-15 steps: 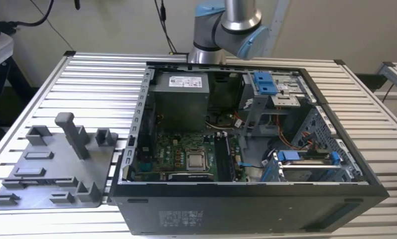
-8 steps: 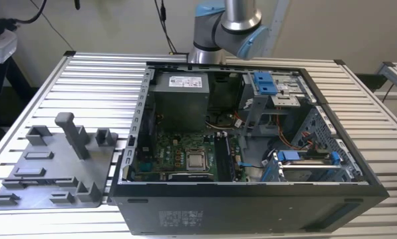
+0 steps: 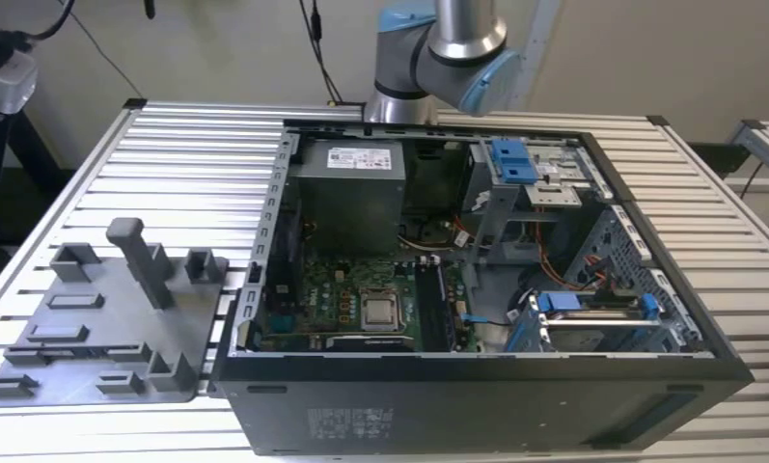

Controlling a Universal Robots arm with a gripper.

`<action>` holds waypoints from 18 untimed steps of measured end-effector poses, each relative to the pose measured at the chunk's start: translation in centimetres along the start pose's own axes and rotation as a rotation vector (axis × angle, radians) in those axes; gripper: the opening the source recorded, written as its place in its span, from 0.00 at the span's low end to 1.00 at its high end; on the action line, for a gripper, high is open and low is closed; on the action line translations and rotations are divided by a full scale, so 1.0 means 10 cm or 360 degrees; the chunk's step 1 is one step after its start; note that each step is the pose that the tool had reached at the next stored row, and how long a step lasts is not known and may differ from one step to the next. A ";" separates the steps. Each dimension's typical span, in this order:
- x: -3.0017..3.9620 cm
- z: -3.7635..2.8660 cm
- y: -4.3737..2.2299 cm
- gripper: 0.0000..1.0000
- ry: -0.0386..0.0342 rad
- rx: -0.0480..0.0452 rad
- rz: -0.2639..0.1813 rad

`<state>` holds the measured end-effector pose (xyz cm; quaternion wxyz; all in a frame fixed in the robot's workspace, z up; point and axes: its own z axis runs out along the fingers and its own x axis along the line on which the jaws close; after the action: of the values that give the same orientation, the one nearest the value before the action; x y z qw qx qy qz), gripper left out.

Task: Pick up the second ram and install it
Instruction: 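Pick up the second ram and move it above second insertion slot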

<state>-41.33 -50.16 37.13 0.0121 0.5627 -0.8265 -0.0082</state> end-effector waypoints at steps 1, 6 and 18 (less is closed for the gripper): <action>0.000 0.000 0.000 0.11 0.0000 0.0000 -0.0019; 0.000 0.000 0.000 0.11 0.0003 0.0001 -0.0111; 0.000 0.000 0.000 0.11 0.0004 0.0002 -0.0153</action>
<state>-41.34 -50.16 37.12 0.0125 0.6019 -0.7984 -0.0076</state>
